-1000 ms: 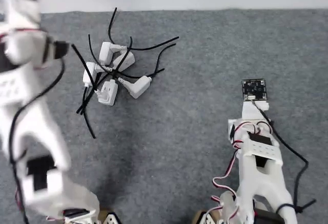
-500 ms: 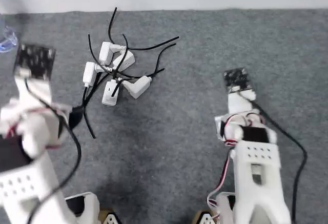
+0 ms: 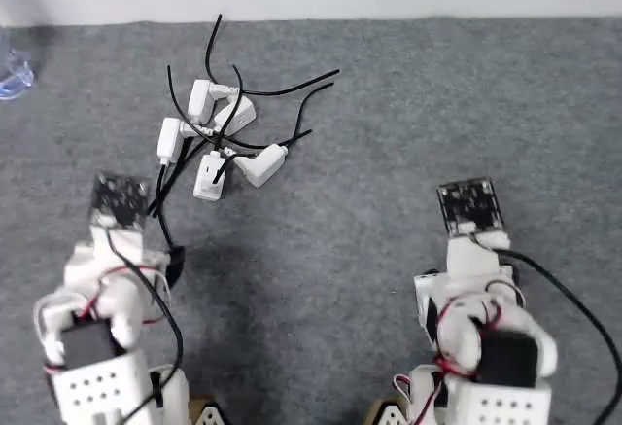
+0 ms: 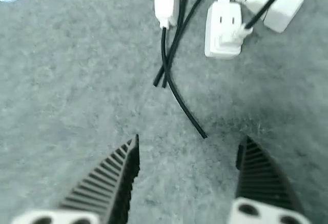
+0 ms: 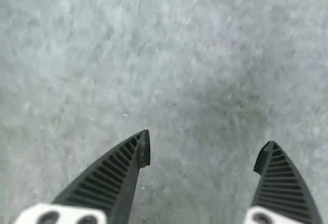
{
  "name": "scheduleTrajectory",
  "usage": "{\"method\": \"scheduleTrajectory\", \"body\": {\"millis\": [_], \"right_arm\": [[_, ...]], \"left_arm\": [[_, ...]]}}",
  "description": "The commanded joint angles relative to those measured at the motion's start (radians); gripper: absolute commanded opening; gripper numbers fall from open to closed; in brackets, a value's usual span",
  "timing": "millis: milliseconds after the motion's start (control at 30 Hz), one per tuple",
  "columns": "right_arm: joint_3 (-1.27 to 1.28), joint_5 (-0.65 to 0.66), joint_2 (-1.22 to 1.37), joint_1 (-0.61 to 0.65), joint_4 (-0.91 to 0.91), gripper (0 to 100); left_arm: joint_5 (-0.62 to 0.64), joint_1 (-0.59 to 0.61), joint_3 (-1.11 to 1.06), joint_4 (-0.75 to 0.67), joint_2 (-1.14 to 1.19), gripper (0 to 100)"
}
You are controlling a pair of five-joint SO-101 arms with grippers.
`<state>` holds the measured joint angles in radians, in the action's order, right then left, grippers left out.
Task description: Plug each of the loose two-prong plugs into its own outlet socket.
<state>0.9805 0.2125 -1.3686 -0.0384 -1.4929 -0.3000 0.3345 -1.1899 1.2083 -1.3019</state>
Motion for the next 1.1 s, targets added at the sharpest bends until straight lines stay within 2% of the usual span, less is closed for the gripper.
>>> {"method": "scheduleTrajectory", "body": {"millis": [0,67,167,233,333,433,500,600,667,833,1067], "right_arm": [[0.110,-0.014,-0.110,-0.016,0.107,31.6],[0.245,-0.014,-0.174,-0.012,0.180,31.6],[0.442,-0.023,-0.286,-0.018,0.288,31.5],[0.543,-0.044,-0.372,-0.018,0.306,31.4],[0.621,-0.190,-0.463,-0.031,0.311,31.4],[0.618,-0.336,-0.430,-0.022,0.312,31.4],[0.638,-0.379,-0.437,0.059,0.312,31.4],[0.704,-0.393,-0.446,0.251,0.340,31.4],[0.700,-0.390,-0.446,0.311,0.354,31.4],[0.701,-0.390,-0.446,0.285,0.355,31.4],[0.701,-0.387,-0.446,0.168,0.344,31.4]], "left_arm": [[0.011,-0.006,-0.153,-0.068,-0.212,29],[0.037,-0.006,-0.234,-0.061,-0.339,29],[0.175,-0.008,-0.380,-0.057,-0.522,29],[0.236,-0.008,-0.417,-0.080,-0.535,27],[0.250,-0.011,-0.403,-0.095,-0.489,21],[0.250,-0.089,-0.415,-0.092,-0.489,18],[0.250,-0.167,-0.429,-0.098,-0.489,18],[0.244,-0.247,-0.455,-0.118,-0.491,18],[0.242,-0.219,-0.472,-0.135,-0.491,18],[0.242,-0.057,-0.478,-0.141,-0.491,18],[0.242,-0.046,-0.495,-0.126,-0.489,18]]}}
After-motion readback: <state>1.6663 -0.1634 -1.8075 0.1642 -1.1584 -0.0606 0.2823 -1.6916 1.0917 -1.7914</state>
